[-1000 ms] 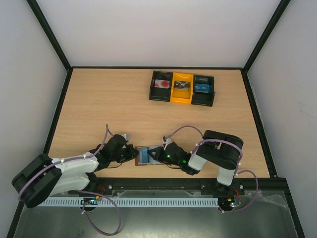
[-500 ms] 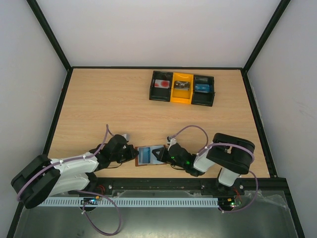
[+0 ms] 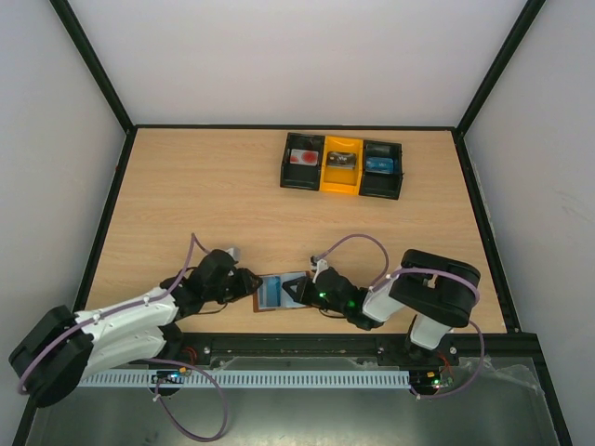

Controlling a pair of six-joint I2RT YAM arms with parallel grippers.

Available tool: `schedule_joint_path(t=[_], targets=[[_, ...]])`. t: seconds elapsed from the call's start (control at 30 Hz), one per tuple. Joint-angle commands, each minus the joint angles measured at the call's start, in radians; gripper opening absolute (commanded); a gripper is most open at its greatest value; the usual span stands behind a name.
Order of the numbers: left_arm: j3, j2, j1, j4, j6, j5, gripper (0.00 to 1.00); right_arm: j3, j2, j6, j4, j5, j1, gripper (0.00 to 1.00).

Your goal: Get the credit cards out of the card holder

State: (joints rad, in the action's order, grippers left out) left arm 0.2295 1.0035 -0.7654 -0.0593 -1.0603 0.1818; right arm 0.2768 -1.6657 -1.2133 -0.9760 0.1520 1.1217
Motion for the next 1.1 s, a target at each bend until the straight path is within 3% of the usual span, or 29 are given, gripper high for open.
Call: schedule_joint_path(t=[0.0,0.17,0.27,0.6,0.77,1.07], targets=[[0.054,-0.073,-0.005,0.097,-0.01,-0.022,0.39,0.018,-0.027,-0.003,-0.011,0.024,0.007,0.09],[0.038,-0.093,-0.005,0.051,-0.03,-0.007,0.5,0.025,-0.049,-0.011,-0.025,0.035,0.006,0.1],[0.022,-0.063,-0.005,-0.007,-0.035,0.015,0.5,0.03,-0.058,-0.014,-0.024,0.036,0.008,0.11],[-0.014,0.079,-0.004,-0.046,-0.02,0.006,0.14,0.032,-0.079,-0.032,-0.015,0.016,0.007,0.16],[-0.045,0.086,-0.005,-0.058,-0.026,0.0,0.07,0.033,-0.102,-0.046,-0.032,0.018,0.007,0.2],[-0.075,0.057,-0.005,-0.078,-0.033,0.01,0.05,0.045,-0.129,-0.066,-0.05,0.023,0.007,0.21]])
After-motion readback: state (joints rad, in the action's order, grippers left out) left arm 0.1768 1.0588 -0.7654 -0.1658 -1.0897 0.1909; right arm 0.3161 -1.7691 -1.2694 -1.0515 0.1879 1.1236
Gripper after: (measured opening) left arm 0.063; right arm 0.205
